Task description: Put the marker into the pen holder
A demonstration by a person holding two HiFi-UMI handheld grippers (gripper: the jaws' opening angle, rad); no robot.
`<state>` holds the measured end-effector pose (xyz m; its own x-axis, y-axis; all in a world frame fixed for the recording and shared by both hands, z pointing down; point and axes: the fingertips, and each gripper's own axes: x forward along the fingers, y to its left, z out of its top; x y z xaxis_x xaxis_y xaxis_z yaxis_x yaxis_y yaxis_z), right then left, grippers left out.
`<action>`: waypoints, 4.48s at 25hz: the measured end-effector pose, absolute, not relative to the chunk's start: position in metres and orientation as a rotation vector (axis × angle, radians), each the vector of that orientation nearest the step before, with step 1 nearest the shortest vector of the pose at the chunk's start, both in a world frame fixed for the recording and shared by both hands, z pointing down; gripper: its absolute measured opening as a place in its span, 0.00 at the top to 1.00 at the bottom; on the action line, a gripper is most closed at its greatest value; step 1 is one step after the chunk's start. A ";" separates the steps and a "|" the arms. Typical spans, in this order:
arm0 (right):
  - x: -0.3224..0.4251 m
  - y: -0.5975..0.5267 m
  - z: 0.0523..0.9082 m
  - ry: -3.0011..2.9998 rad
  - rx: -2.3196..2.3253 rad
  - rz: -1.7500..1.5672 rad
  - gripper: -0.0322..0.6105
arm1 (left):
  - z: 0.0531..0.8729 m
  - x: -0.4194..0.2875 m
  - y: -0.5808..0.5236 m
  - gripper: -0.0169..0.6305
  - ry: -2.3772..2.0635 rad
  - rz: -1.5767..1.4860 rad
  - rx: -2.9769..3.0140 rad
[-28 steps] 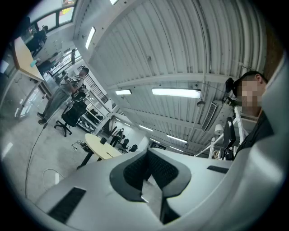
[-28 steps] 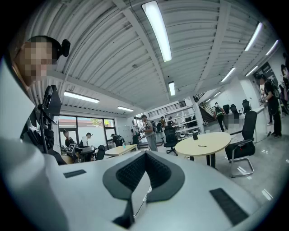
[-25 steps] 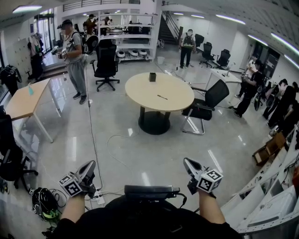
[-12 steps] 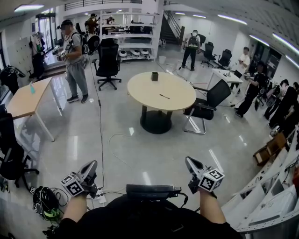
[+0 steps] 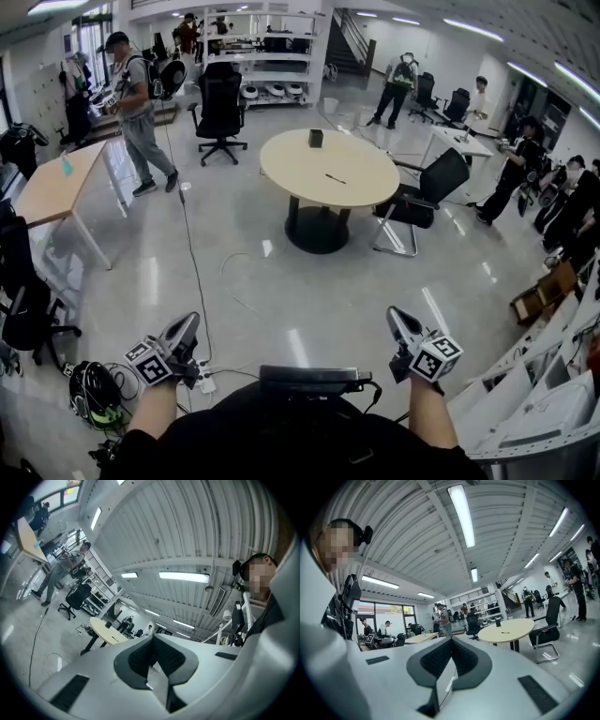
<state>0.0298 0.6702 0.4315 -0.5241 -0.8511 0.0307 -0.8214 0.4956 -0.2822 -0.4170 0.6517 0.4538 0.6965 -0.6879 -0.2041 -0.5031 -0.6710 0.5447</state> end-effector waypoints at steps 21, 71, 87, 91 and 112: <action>0.206 0.696 0.472 2.545 -1.608 -0.486 0.95 | 0.478 -0.248 0.648 0.97 -0.875 -0.421 2.417; 0.211 0.257 0.445 2.598 -1.565 -0.369 0.95 | 0.479 -0.226 0.220 0.98 -0.829 -0.428 2.472; 0.329 0.091 0.437 2.775 -1.342 -0.320 0.95 | 0.464 -0.068 0.104 0.98 -0.921 -0.448 2.465; 0.325 0.058 0.449 2.787 -1.350 -0.357 0.95 | 0.466 -0.075 0.075 0.97 -0.935 -0.461 2.459; 0.195 -0.185 0.434 2.770 -1.566 -0.344 0.95 | 0.457 -0.187 -0.228 0.97 -0.718 -0.399 2.531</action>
<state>0.1950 -0.1849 0.4340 -0.5198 -0.8399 0.1563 -0.8526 0.4984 -0.1572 -0.1874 -0.2279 0.4569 0.8200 -0.5539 -0.1444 -0.4152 -0.7492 0.5161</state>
